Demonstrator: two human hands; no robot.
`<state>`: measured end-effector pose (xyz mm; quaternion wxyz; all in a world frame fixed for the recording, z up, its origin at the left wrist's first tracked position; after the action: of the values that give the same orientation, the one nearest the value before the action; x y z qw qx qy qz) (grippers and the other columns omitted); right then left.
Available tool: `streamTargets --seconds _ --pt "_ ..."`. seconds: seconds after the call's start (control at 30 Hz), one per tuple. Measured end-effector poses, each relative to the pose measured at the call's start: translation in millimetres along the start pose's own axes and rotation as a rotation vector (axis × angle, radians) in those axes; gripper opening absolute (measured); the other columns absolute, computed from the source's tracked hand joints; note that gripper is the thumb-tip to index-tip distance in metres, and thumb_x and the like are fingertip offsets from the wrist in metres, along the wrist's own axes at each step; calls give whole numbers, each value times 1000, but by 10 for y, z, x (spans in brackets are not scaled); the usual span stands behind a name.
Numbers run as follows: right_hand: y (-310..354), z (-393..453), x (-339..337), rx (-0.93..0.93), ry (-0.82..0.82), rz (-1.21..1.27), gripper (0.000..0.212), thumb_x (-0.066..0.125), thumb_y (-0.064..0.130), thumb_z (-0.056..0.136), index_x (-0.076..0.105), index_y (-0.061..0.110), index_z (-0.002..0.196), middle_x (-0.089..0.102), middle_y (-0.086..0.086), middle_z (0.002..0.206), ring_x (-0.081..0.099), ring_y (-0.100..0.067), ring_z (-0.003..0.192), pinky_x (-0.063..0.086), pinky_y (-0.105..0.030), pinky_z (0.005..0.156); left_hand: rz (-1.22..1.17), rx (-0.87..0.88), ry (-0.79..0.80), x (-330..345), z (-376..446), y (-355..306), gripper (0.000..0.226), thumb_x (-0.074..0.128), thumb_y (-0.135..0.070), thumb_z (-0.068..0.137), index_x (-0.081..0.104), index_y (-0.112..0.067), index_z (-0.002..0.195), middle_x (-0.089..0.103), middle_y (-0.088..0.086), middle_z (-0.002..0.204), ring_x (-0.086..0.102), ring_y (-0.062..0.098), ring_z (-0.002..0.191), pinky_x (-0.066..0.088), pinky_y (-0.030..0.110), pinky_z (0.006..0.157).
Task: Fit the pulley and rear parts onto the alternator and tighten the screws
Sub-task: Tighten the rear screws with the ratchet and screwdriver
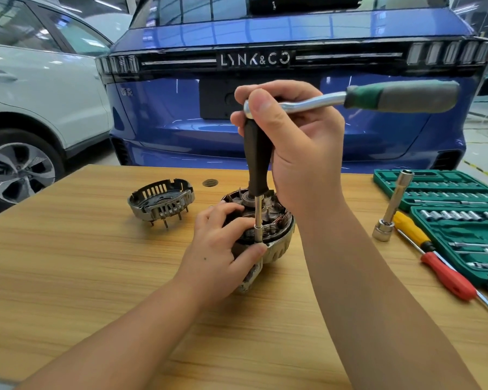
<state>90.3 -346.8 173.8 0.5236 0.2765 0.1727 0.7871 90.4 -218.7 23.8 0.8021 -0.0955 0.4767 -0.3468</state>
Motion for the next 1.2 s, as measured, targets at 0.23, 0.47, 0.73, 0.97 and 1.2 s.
streamTargets --seconds 0.23,0.47,0.73,0.97,1.2 --pt "21 10 28 -71 -21 -103 3 66 4 93 67 6 94 72 -17 91 74 -31 82 60 -51 80 -9 -6 16 11 17 28 52 46 -67 81 64 -38 122 37 -20 142 18 7 137 20 29 99" --pt "-121 56 39 296 -28 137 8 54 16 98 58 10 99 73 -11 92 65 -22 70 52 -34 68 -10 -4 -12 48 21 -8 53 44 -70 81 62 -41 121 32 -23 141 17 8 136 25 27 90" --pt "-283 199 82 889 -38 22 14 44 26 92 41 18 80 52 1 57 46 -16 48 43 -36 72 7 -33 7 75 13 -4 45 54 -62 88 60 -40 127 32 -16 147 14 10 139 28 34 96" --pt "-246 215 141 905 -89 -35 4 40 17 88 37 17 88 41 0 56 38 -15 43 32 -24 51 25 -43 17 90 15 10 46 53 -62 88 57 -41 129 29 -18 148 13 12 139 35 37 95" --pt "-302 185 73 794 -261 150 4 40 15 90 42 11 88 57 -8 62 47 -21 46 38 -25 48 40 -51 27 96 21 18 51 47 -66 87 56 -40 130 26 -17 149 11 10 139 38 37 92"
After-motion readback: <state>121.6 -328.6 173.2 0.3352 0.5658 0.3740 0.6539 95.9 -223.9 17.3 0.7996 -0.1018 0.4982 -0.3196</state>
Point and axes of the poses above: each hand's wrist, its own z-axis towards the middle knuckle, its own x-axis out of the palm, y = z × x, the point moved 7 cm from there along z, towards the middle knuckle
